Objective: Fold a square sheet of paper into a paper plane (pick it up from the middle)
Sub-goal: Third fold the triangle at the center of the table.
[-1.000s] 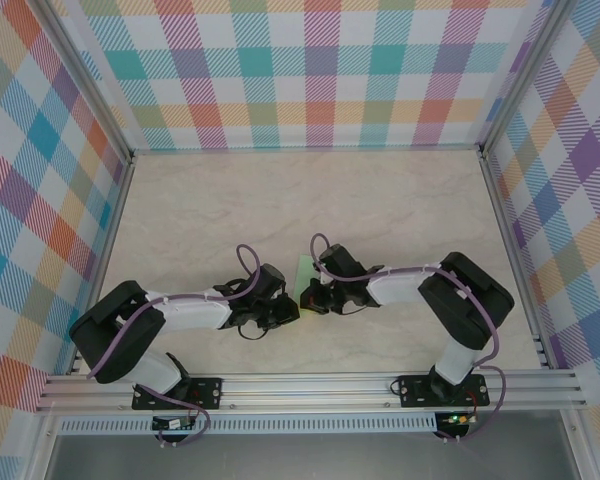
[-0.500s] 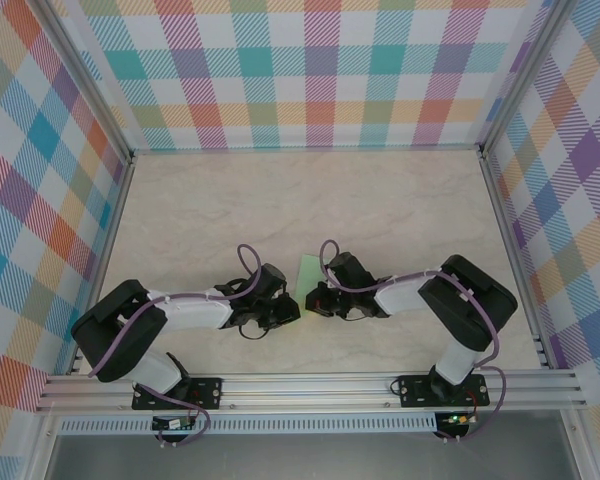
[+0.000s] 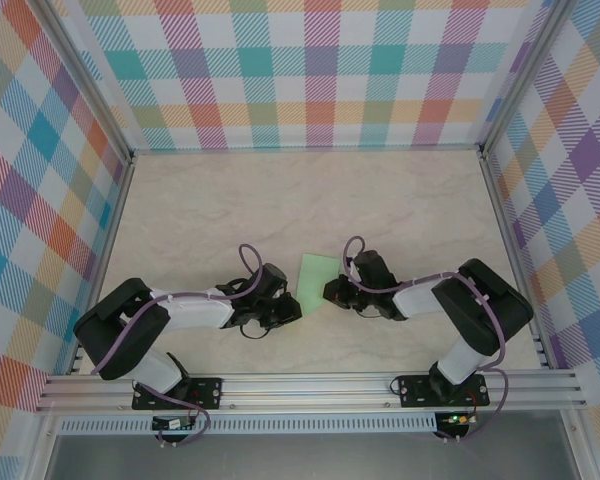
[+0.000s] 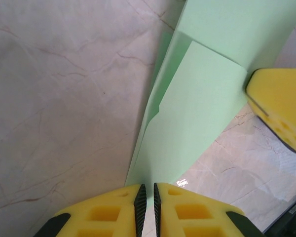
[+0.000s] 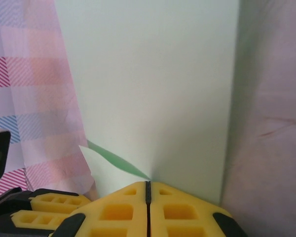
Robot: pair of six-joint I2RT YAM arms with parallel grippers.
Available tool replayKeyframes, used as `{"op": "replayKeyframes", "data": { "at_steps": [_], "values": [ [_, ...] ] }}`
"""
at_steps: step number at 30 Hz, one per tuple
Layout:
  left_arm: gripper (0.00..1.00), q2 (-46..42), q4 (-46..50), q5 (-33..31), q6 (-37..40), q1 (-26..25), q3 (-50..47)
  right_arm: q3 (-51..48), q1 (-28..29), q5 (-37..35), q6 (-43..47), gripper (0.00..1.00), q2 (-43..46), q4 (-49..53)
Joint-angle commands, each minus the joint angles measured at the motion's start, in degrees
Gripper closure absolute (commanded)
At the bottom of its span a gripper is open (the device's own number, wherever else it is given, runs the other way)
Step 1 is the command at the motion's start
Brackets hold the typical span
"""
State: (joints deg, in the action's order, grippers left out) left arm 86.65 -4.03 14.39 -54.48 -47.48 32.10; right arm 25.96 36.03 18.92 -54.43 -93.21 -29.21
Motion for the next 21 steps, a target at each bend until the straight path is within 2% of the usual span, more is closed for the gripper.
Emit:
{"op": "replayKeyframes", "data": {
  "at_steps": [1, 8, 12, 16, 21],
  "values": [
    [0.83, 3.61, 7.63, -1.49, 0.47, -0.31, -2.04, -2.34, -2.88, -4.04, 1.35, 0.92, 0.44, -1.99],
    [0.83, 3.62, 7.64, -1.56, 0.54, -0.37, -1.95, -2.17, -6.18, -1.99, 2.18, 0.9, 3.24, 0.4],
    [0.83, 3.61, 7.55, -1.48, 0.6, -0.5, -1.78, -0.18, -6.2, 1.08, 3.19, 0.89, 7.33, 4.4],
    [0.83, 3.85, 7.49, -1.49, 0.6, -0.71, -1.27, 2.29, -3.59, 2.02, 4.2, 0.89, 10.54, 9.79],
    [0.83, 3.79, 7.89, -1.89, 0.6, -1.0, -0.9, 5.51, 1.2, 3.93, 2.23, 0.89, 6.04, 10.43]
  ]
}}
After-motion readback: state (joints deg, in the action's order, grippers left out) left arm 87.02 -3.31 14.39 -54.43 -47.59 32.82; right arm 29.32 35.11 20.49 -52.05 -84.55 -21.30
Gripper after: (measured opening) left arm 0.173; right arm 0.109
